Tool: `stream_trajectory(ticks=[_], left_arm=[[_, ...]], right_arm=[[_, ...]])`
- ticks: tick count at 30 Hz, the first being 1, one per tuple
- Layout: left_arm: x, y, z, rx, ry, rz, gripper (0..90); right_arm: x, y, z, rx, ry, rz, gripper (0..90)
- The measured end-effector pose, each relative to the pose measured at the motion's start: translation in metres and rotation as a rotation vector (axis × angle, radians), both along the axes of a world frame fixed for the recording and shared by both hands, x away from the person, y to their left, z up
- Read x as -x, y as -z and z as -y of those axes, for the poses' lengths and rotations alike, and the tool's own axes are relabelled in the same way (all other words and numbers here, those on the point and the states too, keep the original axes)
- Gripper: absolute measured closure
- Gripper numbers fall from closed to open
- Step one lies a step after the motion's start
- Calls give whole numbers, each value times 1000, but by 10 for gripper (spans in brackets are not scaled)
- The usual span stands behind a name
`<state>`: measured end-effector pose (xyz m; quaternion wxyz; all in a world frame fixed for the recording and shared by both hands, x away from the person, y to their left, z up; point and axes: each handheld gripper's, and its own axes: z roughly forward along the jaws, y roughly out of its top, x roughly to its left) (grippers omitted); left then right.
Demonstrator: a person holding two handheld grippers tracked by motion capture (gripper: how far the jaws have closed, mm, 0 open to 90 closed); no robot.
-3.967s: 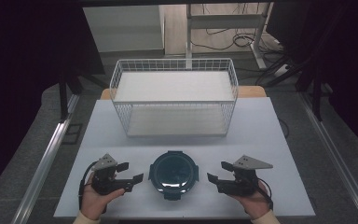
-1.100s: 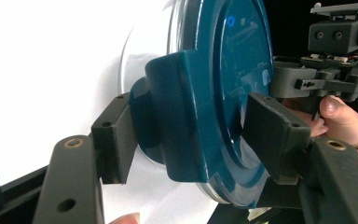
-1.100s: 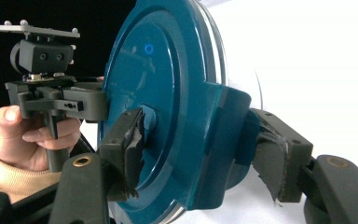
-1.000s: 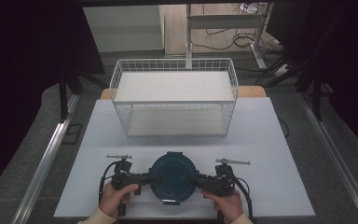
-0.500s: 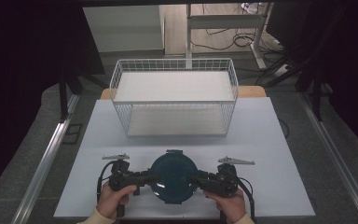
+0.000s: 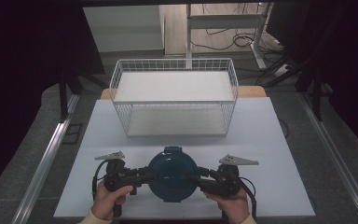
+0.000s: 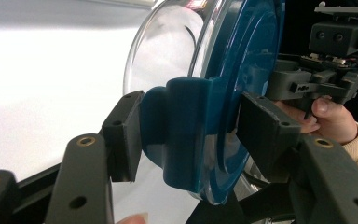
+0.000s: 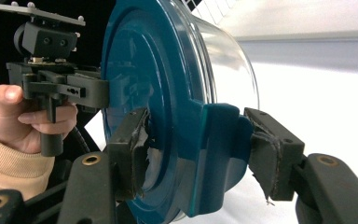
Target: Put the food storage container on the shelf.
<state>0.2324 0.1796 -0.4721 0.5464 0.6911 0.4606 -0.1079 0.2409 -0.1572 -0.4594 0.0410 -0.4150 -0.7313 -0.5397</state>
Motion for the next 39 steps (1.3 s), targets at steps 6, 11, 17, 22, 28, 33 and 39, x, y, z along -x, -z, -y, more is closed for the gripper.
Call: stream_trajectory(ticks=[6, 11, 17, 22, 28, 33, 39], left_arm=[[4, -9, -1, 1, -12, 23, 425], [8, -17, -1, 4, -10, 54, 425], [10, -26, 0, -2, -10, 85, 425], [10, -30, -2, 1, -9, 94, 424], [10, -38, -2, -22, -12, 129, 425], [7, -47, -4, -13, -21, 146, 424], [-1, -54, -4, -1, -16, 155, 428]], right_arm=[[3, -8, -1, 4, -10, 31, 427], [7, -17, -1, 7, -18, 62, 427], [9, -27, 0, 10, -22, 100, 426], [10, -30, -1, 16, -27, 111, 427], [10, -34, -2, 16, -34, 118, 427], [6, -42, -4, 16, -38, 141, 426], [-2, -55, -4, 22, -42, 169, 426]])
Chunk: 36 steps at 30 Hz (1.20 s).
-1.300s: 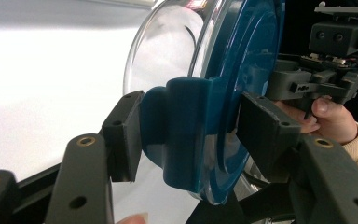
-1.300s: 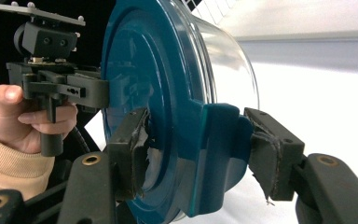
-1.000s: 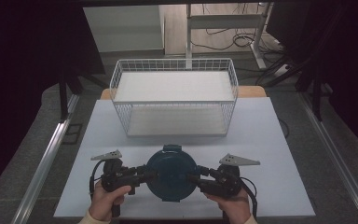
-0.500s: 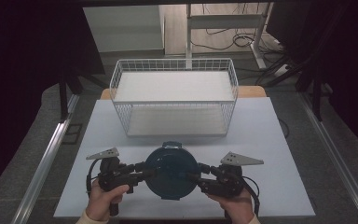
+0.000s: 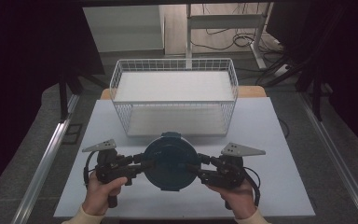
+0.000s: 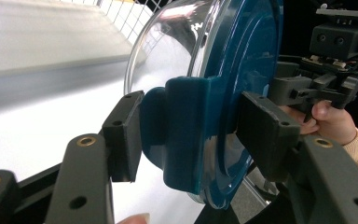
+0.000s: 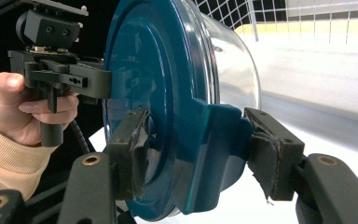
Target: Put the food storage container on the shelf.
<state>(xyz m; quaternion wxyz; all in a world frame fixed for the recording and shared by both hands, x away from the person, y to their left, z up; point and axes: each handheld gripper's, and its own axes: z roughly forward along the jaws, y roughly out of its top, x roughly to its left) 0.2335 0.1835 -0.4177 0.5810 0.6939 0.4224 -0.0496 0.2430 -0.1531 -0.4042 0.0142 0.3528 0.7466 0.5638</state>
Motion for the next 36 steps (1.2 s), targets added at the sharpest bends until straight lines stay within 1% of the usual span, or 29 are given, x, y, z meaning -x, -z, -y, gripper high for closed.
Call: stream_trajectory(ticks=[7, 8, 9, 10, 11, 13, 19, 26, 30, 36], left_arm=[[-13, -18, 2, -3, 1, 26, 427], [-14, -21, 3, -3, 1, 30, 428], [-17, -28, 4, -8, 2, 46, 428], [-17, -28, 4, -8, 2, 46, 428], [-18, -32, 4, -9, 5, 53, 428], [-20, -39, 5, -10, 5, 60, 428], [-28, -57, 7, -10, 6, 81, 428], [-36, -71, 5, -3, 5, 100, 428], [-42, -76, 3, 4, 5, 97, 428], [-52, -82, 2, 4, 2, 90, 429]], right_arm=[[-12, -15, 2, -4, 4, 16, 426], [-14, -18, 3, -4, 5, 20, 427], [-15, -22, 3, -5, 5, 26, 427], [-15, -22, 3, -5, 5, 26, 427], [-17, -28, 4, -6, 6, 36, 427], [-19, -35, 5, -7, 8, 48, 427], [-24, -53, 7, -12, 12, 63, 428], [-33, -71, 6, -6, 9, 89, 428], [-38, -78, 4, -3, 8, 94, 427], [-49, -83, 2, -3, 5, 80, 428]])
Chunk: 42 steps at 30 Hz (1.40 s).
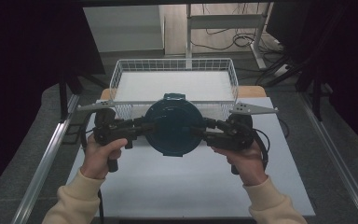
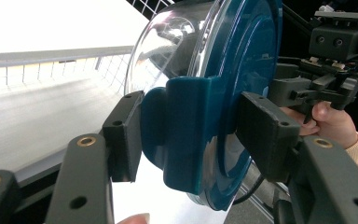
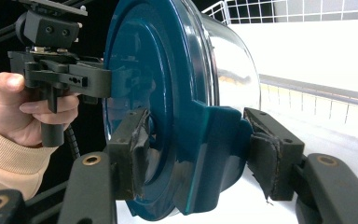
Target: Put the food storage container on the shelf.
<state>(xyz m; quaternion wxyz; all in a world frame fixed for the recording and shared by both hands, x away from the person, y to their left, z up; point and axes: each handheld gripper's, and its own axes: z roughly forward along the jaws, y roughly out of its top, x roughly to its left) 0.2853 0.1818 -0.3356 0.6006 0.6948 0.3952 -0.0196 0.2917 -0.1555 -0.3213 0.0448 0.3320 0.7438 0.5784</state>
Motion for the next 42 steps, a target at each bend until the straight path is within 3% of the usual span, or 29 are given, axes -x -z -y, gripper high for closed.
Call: stream_trajectory(ticks=[14, 27, 29, 36, 42], left_arm=[[-25, -33, 0, -40, -15, 49, 428], [-54, -61, -5, -32, -11, 61, 426], [-65, -66, -7, -28, -12, 62, 426], [-89, -72, -11, -22, -25, 52, 426], [-114, -63, -14, 8, -43, 29, 419]], right_arm=[[-27, -20, -2, -10, -3, 1, 427], [-54, -50, -7, -3, 6, 6, 428], [-60, -53, -8, -3, 11, 2, 428], [-88, -64, -13, 8, 5, -18, 427], [-113, -63, -19, 30, 11, -29, 422]])
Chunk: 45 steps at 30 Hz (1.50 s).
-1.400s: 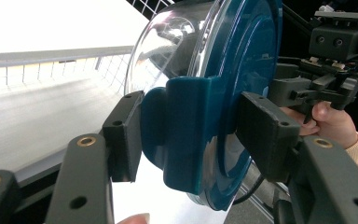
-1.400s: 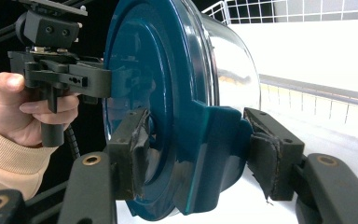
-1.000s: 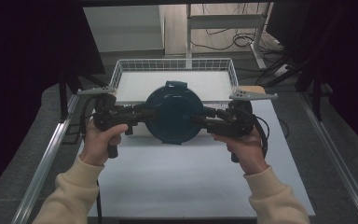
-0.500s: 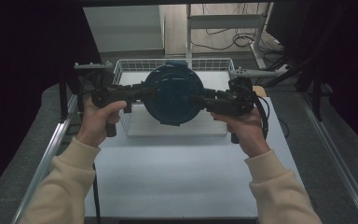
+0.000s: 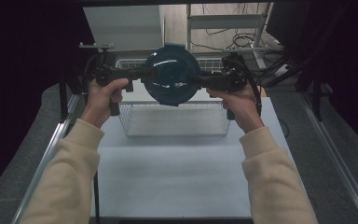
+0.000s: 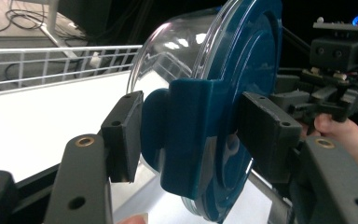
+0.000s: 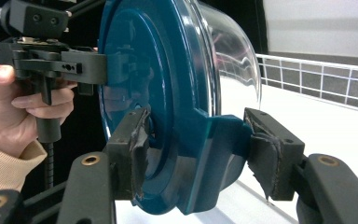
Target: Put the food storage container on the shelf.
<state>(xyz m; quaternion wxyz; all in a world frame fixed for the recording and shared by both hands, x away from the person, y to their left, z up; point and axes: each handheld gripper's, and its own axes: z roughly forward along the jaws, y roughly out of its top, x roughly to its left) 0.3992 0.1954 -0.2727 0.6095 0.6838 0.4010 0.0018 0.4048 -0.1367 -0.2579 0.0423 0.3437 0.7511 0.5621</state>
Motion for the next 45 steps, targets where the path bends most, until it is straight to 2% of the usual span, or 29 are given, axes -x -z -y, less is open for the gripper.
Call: stream_trajectory(ticks=[5, 8, 11, 15, 18, 19, 22, 23, 28, 33, 35, 37, 38, 41, 43, 44, 45], left_arm=[[-18, 14, 1, 1, -2, -34, 418], [-27, 21, 3, -3, -21, -59, 415], [-32, 27, 4, -7, -29, -74, 413], [-43, 42, 4, 5, -29, -115, 414], [-46, 46, 4, 19, -32, -128, 418], [-49, 48, 3, 33, -35, -140, 419], [-54, 50, 3, 53, -46, -156, 421], [-57, 52, 3, 62, -54, -169, 420], [-70, 60, 5, 114, -74, -258, 406], [-81, 71, 5, 156, -67, -307, 379], [-84, 76, 6, 174, -67, -325, 362], [-86, 81, 7, 196, -69, -341, 344], [-87, 83, 7, 209, -73, -331, 337], [-85, 83, 9, 212, -83, -326, 332], [-83, 81, 10, 176, -113, -329, 267], [-83, 81, 10, 176, -113, -329, 232], [-78, 77, 7, 149, -163, -306, 209]], right_arm=[[-19, 10, -1, 20, 0, -27, 417], [-29, 20, -2, 31, 10, -47, 406], [-38, 30, -4, 46, 17, -77, 397], [-46, 39, -4, 50, 23, -107, 395], [-50, 44, -4, 53, 26, -128, 391], [-53, 47, -2, 18, 36, -135, 392], [-56, 48, -1, -2, 42, -141, 391], [-61, 51, -1, -45, 63, -166, 389], [-73, 57, -1, -112, 116, -247, 353], [-84, 66, 2, -184, 153, -342, 345], [-86, 69, 3, -200, 163, -365, 337], [-88, 71, 3, -204, 169, -378, 320], [-88, 72, 3, -204, 169, -384, 303], [-87, 73, 2, -198, 184, -364, 282], [-85, 72, 1, -175, 208, -332, 253], [-83, 70, 0, -160, 220, -316, 230], [-80, 68, 1, -146, 225, -304, 209]])
